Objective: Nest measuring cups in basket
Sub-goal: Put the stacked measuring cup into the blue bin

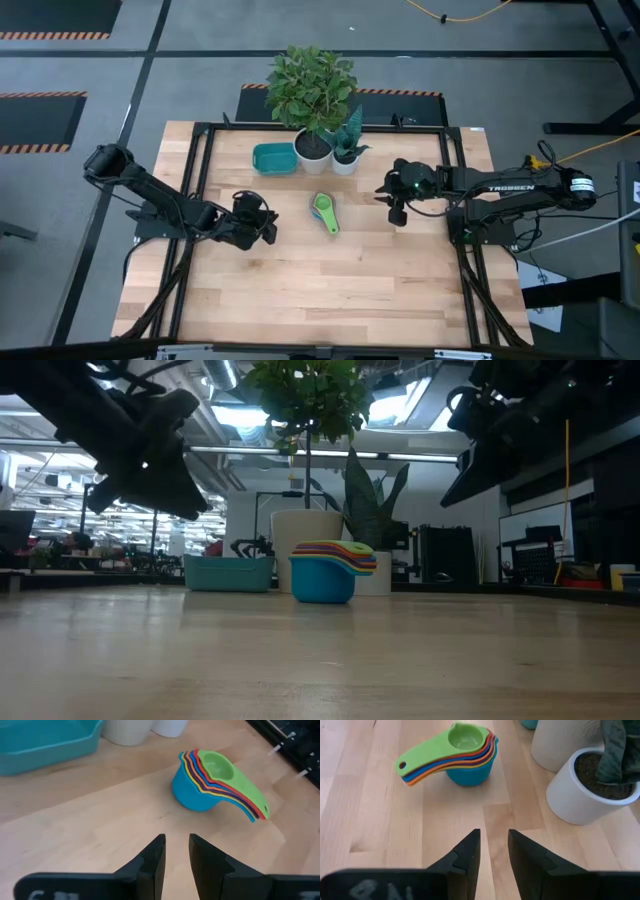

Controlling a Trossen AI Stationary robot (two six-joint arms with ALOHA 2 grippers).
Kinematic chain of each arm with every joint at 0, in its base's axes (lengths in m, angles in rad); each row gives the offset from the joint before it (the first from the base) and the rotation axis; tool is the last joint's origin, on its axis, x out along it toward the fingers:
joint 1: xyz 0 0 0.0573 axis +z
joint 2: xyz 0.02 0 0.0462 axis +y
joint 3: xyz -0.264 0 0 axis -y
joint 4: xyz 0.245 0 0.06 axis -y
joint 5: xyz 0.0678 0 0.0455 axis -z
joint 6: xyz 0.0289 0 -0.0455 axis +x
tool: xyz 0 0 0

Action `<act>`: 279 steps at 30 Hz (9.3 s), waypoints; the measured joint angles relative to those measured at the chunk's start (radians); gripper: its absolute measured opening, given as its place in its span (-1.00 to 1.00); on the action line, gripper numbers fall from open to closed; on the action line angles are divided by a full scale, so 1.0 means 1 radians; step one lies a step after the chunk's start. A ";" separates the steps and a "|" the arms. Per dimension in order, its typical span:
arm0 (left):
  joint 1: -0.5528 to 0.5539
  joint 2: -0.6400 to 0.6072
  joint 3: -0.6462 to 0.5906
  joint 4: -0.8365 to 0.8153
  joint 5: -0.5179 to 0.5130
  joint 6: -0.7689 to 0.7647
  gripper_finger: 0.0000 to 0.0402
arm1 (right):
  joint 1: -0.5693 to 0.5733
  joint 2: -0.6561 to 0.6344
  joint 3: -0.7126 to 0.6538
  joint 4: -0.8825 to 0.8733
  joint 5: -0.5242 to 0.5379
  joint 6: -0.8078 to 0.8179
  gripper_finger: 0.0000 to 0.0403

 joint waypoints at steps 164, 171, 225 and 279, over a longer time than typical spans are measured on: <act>0.243 0.655 0.123 1.006 0.448 -0.290 0.59 | 0.117 0.754 0.118 0.687 0.001 0.076 -0.48; 0.245 0.655 0.123 1.006 0.442 -0.291 0.59 | 0.116 0.754 0.118 0.622 0.001 0.113 -0.48; 0.259 0.655 0.124 1.010 0.481 -0.235 0.17 | 0.120 0.845 0.118 0.779 0.111 0.181 -0.48; 0.260 0.586 0.108 1.091 0.494 -0.117 -0.59 | 0.120 0.635 0.118 0.436 0.114 0.128 -0.48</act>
